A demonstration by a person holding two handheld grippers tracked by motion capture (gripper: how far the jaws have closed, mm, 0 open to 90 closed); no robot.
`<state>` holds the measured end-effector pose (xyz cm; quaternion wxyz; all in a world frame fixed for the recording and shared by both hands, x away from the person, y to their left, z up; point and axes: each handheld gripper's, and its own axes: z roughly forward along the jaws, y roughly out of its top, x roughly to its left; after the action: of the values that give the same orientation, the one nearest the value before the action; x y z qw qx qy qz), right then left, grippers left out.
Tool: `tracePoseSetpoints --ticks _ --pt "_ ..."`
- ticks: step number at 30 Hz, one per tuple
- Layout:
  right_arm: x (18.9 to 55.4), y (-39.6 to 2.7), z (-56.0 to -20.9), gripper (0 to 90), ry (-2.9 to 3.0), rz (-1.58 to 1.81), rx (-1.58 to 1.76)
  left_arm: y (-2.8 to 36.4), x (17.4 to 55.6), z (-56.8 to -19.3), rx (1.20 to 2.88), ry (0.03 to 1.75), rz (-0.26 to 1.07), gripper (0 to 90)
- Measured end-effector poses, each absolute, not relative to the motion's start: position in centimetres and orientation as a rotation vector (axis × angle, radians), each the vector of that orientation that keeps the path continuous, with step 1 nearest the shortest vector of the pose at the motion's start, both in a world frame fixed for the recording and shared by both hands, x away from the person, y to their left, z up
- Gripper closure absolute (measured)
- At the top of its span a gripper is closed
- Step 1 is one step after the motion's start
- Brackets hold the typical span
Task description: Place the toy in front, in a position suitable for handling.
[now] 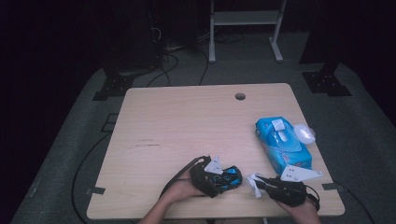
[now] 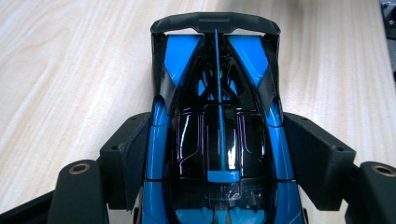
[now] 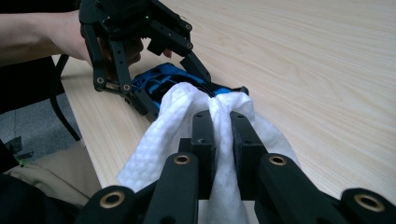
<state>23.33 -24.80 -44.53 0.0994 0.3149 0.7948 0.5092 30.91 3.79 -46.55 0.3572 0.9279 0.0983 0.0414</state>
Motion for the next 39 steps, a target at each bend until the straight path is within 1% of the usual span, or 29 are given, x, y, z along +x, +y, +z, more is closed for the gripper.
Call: tracePoseSetpoints --ticks 7,9,10,13,14,15,23,29,31,34,35,36,37,38,39 --pt "23.6 -25.5 -44.7 81.4 2.332 1.501 0.957 3.6 32.3 -45.6 2.407 0.256 0.131 27.4" --pt "23.7 -26.0 -44.7 81.5 2.318 1.488 0.984 3.5 33.7 -44.8 2.406 0.280 0.164 27.3" --pt "23.7 -26.0 -44.7 81.5 2.318 1.488 0.984 3.5 33.7 -44.8 2.406 0.280 0.164 27.3" --pt "24.1 -26.6 -44.8 81.5 2.302 1.460 1.021 3.7 35.7 -44.2 2.400 0.309 0.187 27.3" --pt "24.1 -26.6 -44.8 81.5 2.296 1.455 1.027 3.7 35.7 -44.2 2.400 0.309 0.187 27.3" --pt "24.2 -26.6 -44.9 81.5 2.295 1.452 1.034 3.7 36.5 -44.5 2.420 0.334 0.207 27.4" --pt "24.6 -26.0 -45.5 81.4 2.337 1.387 1.040 4.0 39.3 -45.1 2.435 0.433 0.216 27.3" --pt "24.8 -26.0 -46.0 81.0 2.363 1.312 1.071 3.9 39.7 -46.0 2.475 0.453 0.194 27.2" --pt "25.0 -26.2 -46.2 80.6 2.360 1.298 1.089 4.2 39.7 -46.2 2.453 0.473 0.175 27.0" --pt "25.2 -26.6 -46.5 76.9 2.345 1.271 1.131 4.3 39.7 -46.2 2.452 0.479 0.171 26.6" --pt "25.3 -26.7 -46.6 73.6 2.338 1.260 1.142 4.3 39.6 -46.2 2.454 0.473 0.180 25.9" --pt "25.3 -26.7 -46.6 73.6 2.338 1.260 1.142 4.3 39.6 -46.2 2.454 0.473 0.180 23.7" --pt "25.5 -26.9 -46.8 67.2 2.326 1.242 1.175 4.4 39.4 -46.1 2.441 0.477 0.191 22.3" --pt "25.6 -26.9 -46.8 64.6 2.319 1.239 1.191 4.4 39.3 -46.0 2.436 0.480 0.197 21.0" --pt "25.6 -26.9 -46.8 64.6 2.319 1.239 1.191 4.4 39.3 -46.0 2.436 0.480 0.197 19.7"
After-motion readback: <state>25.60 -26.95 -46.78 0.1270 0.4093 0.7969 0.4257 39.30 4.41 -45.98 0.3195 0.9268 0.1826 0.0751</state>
